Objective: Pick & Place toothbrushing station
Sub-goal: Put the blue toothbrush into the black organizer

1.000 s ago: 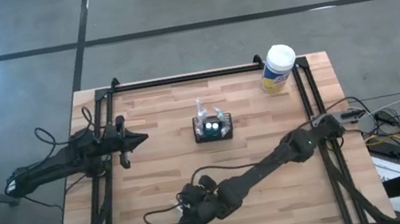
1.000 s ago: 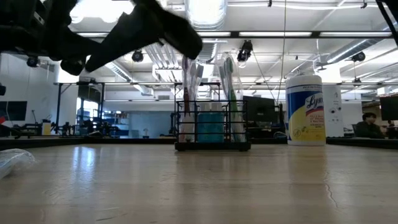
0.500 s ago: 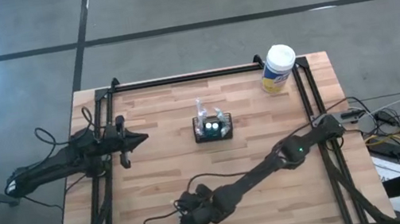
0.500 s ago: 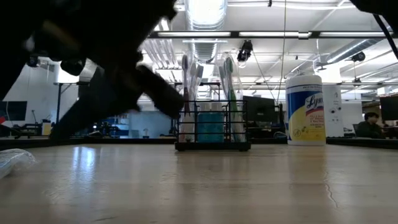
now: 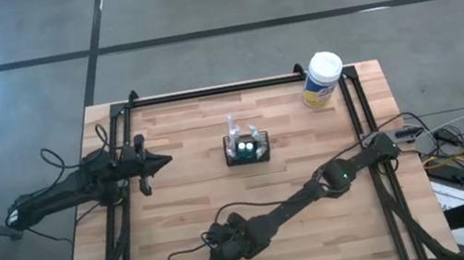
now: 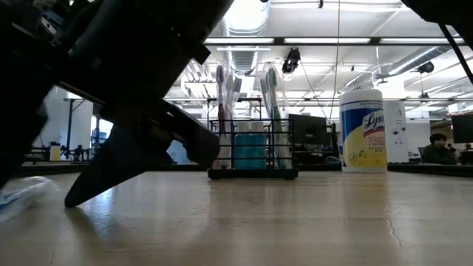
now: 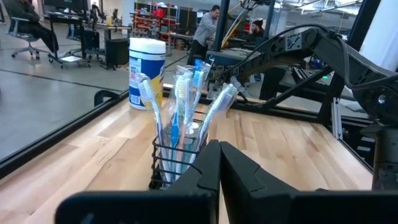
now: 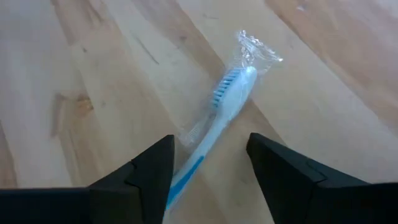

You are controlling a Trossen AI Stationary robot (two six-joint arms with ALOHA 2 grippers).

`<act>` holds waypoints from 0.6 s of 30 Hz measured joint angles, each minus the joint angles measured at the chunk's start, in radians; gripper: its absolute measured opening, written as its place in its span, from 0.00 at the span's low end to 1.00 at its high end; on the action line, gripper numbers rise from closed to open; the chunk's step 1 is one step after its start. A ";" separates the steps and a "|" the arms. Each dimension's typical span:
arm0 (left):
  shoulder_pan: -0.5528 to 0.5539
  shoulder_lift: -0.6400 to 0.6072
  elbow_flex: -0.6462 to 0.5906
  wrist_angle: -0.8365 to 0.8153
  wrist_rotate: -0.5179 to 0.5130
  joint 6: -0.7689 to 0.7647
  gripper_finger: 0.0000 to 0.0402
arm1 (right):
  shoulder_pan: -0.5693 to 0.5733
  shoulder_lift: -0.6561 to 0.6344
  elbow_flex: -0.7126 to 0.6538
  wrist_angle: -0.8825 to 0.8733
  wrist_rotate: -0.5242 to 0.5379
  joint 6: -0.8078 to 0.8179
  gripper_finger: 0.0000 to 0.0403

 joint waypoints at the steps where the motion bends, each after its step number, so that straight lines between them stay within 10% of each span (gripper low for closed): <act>1: 0.000 0.000 0.000 0.000 0.000 0.000 0.02 | 0.000 0.000 -0.001 -0.004 0.004 0.000 0.51; 12: 0.000 0.000 0.000 -0.005 0.000 0.000 0.03 | -0.002 0.003 0.039 -0.053 0.024 -0.040 0.07; 18: 0.000 0.000 0.000 -0.013 0.000 0.000 0.02 | 0.006 -0.020 0.057 -0.076 0.041 -0.108 0.04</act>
